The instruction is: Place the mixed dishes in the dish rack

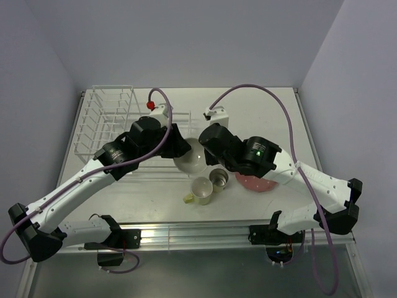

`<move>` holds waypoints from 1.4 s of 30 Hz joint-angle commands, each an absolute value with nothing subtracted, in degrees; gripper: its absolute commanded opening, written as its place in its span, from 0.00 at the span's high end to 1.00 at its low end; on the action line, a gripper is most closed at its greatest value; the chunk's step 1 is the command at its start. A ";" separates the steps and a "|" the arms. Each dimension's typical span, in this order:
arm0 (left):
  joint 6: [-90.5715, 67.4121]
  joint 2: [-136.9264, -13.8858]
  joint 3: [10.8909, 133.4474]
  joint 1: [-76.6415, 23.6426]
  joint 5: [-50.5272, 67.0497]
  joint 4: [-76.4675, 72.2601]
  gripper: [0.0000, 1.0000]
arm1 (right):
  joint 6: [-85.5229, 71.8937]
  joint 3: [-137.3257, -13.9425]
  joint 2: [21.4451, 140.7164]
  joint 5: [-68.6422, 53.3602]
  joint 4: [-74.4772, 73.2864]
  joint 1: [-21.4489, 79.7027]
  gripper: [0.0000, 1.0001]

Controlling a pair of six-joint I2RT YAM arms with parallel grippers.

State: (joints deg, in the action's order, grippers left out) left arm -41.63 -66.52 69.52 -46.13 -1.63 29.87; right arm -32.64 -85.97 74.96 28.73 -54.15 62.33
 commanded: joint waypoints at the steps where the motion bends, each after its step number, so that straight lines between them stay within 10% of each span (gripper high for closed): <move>1: -41.84 -65.57 68.38 -46.49 -2.90 26.90 0.67 | -35.59 -89.47 73.31 31.99 -51.86 64.16 1.00; 3: -41.40 -64.69 67.94 -46.49 -1.94 26.46 1.00 | -35.95 -88.77 72.86 32.08 -51.77 64.07 1.00; 21: -35.33 -53.00 61.09 -46.32 9.93 13.36 1.00 | -34.81 -85.08 63.54 27.60 -48.87 64.07 0.87; 34: -33.66 -49.48 59.15 -46.32 6.59 12.92 1.00 | -34.71 -86.57 64.34 25.76 -48.08 64.07 0.15; 42: -34.54 -47.11 57.22 -45.53 8.78 8.79 1.00 | -33.14 -74.46 53.81 13.64 -35.44 63.98 0.05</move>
State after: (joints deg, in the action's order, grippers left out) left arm -33.58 -49.41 56.55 -46.30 6.98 17.85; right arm -35.24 -77.89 58.70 19.18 -40.60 64.36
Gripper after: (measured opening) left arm 0.213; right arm 0.942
